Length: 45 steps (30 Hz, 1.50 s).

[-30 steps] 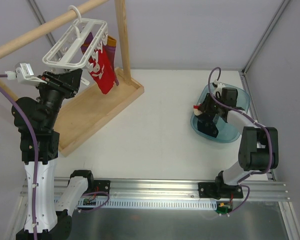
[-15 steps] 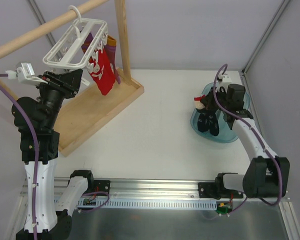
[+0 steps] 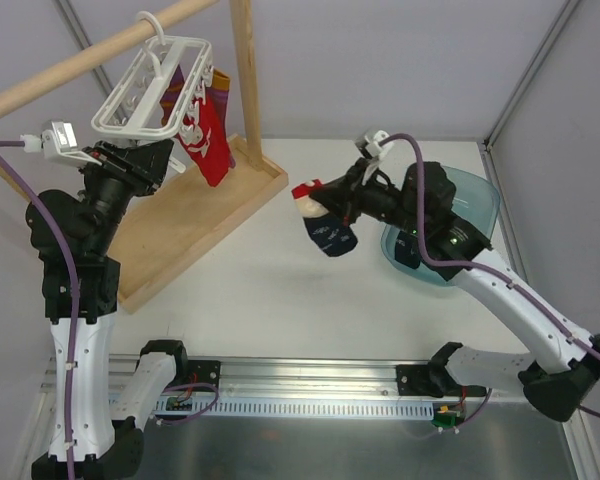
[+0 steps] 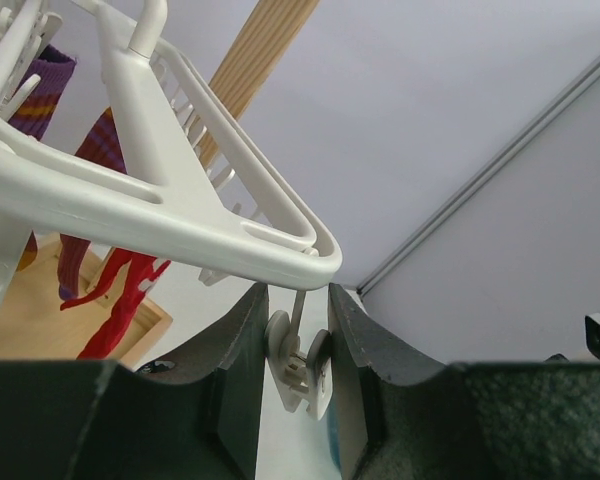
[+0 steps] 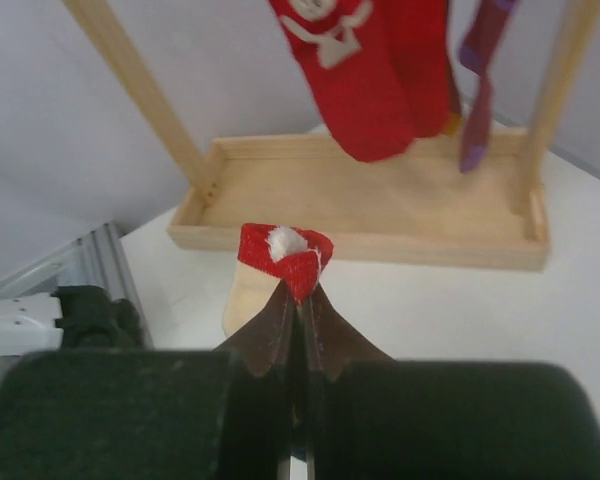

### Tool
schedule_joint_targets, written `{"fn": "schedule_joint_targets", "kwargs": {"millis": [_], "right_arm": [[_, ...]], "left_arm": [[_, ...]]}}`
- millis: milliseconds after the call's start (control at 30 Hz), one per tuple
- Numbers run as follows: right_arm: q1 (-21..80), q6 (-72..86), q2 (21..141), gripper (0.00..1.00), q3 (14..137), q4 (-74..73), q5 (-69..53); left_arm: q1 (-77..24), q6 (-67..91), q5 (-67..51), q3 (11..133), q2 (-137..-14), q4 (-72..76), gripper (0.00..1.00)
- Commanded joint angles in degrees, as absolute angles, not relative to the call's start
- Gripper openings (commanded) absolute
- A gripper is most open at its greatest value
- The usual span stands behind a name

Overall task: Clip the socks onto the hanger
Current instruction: Pick up the sock from the bin, then clamp the sock onto the hanger.

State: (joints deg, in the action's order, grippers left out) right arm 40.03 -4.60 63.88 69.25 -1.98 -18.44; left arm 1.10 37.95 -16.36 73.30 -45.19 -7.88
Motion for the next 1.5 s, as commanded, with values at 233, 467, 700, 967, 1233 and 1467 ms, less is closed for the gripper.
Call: {"fn": "schedule_joint_targets", "kwargs": {"millis": [233,467,700,967,1233,1467], "right_arm": [[54.57,-1.67,86.37,0.01,94.10,4.21,-16.96],[56.69,-0.18,94.65,0.01,102.04,8.34,-20.47],[57.22,-0.18,98.52,0.01,105.55,11.07,-23.55],[57.66,2.90,97.82,0.01,107.40,8.70,-23.64],[57.74,1.76,96.95,0.01,106.17,7.73,-24.79],[57.66,0.35,95.71,0.01,106.35,7.74,-24.78]], "left_arm": [[0.18,39.11,-18.90,71.99,-42.45,-4.49,0.01],[-1.31,40.61,-19.07,70.84,-42.36,-3.25,0.01],[-2.46,39.73,-19.42,70.14,-41.75,-2.38,0.01],[-3.52,37.53,-19.69,69.70,-41.22,-1.67,0.00],[-3.87,36.30,-20.48,69.08,-40.69,-1.14,0.01],[-3.96,35.51,-20.92,68.29,-39.99,-0.62,0.01]]}}
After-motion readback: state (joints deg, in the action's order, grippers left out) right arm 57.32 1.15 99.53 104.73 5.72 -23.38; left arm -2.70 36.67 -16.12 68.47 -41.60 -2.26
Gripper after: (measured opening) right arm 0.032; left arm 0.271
